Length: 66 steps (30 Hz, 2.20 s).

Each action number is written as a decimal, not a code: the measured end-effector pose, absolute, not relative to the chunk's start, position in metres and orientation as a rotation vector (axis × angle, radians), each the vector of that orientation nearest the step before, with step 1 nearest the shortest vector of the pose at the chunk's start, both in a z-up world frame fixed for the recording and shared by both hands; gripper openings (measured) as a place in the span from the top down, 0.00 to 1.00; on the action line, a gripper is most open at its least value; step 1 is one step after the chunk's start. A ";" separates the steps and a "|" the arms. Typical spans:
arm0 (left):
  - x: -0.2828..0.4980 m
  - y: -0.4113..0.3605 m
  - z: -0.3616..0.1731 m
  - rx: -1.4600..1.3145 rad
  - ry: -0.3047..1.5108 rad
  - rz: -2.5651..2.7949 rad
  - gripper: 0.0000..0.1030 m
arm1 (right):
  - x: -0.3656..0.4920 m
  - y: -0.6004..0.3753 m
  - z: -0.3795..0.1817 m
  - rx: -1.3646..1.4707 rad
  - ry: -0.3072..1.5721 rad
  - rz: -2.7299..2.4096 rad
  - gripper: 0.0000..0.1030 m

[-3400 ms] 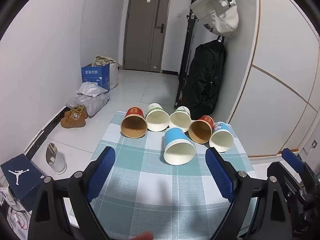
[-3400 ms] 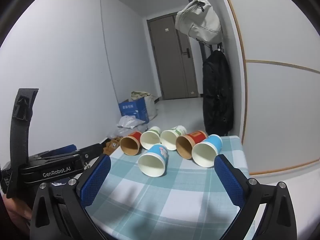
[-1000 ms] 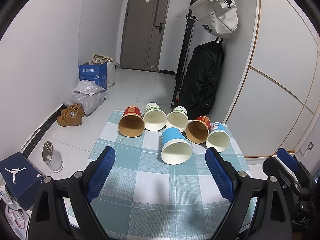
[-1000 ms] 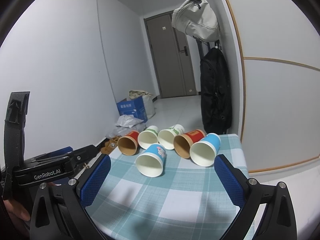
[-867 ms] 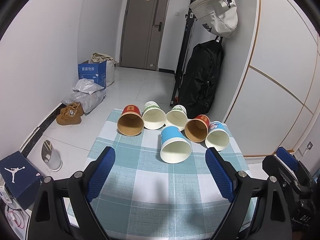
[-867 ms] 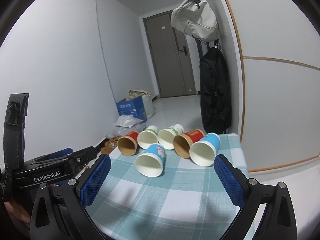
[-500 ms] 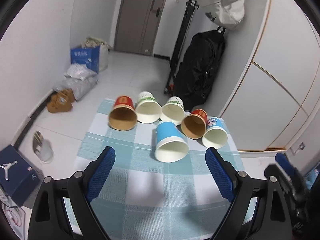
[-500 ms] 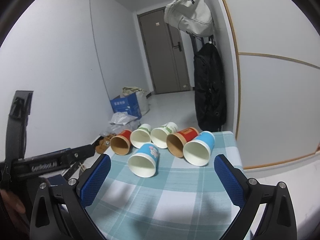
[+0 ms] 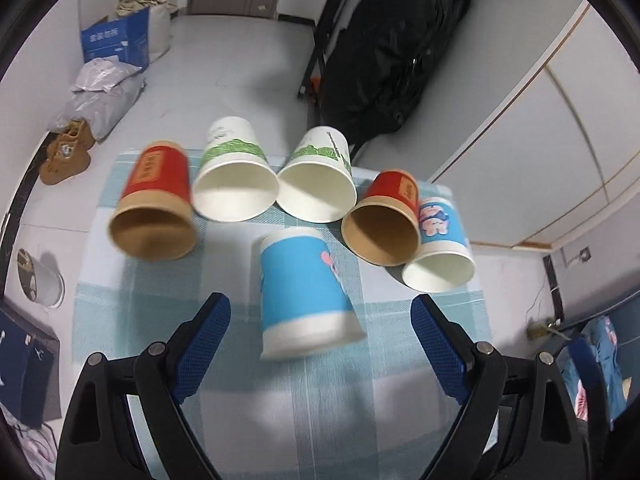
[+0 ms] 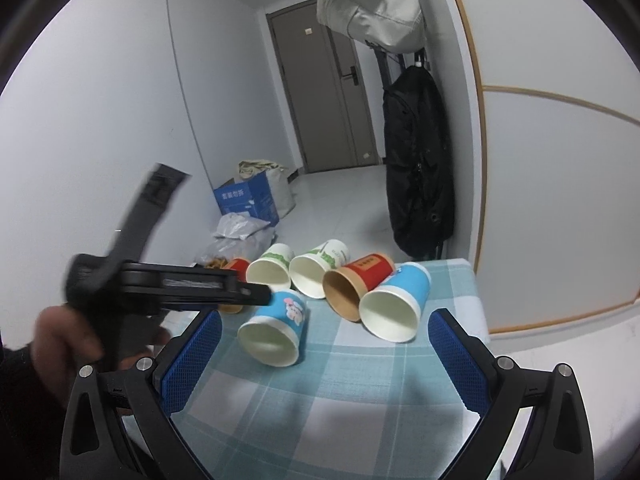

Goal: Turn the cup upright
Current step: 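Lower the left gripper onto the lying blue paper cup and close it, then lift the blue cup with the left gripper and carry it toward the right gripper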

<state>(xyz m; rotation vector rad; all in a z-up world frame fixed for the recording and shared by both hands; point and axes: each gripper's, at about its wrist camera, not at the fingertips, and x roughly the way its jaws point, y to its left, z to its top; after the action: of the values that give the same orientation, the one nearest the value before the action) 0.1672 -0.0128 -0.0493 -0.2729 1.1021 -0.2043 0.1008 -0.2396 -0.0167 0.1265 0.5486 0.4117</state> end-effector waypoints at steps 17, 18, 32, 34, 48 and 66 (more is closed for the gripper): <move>0.192 -0.008 -0.079 -0.298 1.318 -0.231 0.43 | 0.111 -0.243 -0.024 0.133 0.616 0.413 0.00; 0.193 -0.007 -0.079 -0.302 1.324 -0.233 0.43 | 0.111 -0.244 -0.024 0.133 0.616 0.413 0.00; 0.178 -0.001 -0.024 -0.298 1.254 -0.246 0.45 | 0.108 -0.248 -0.024 0.139 0.612 0.404 0.00; 0.168 0.001 -0.006 -0.291 1.234 -0.245 0.45 | 0.108 -0.248 -0.025 0.149 0.610 0.405 0.00; 0.090 0.001 0.034 -0.309 1.093 -0.220 0.45 | 0.079 -0.247 -0.029 0.128 0.600 0.427 0.00; 0.061 0.020 -0.063 -0.443 1.144 -0.140 0.45 | 0.045 -0.235 -0.034 0.024 0.587 0.436 0.00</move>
<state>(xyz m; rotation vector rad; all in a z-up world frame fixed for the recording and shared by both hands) 0.0605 0.0198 -0.0632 -0.4426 1.1441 -0.1401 0.0452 -0.2355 -0.0339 0.0239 0.5870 0.4362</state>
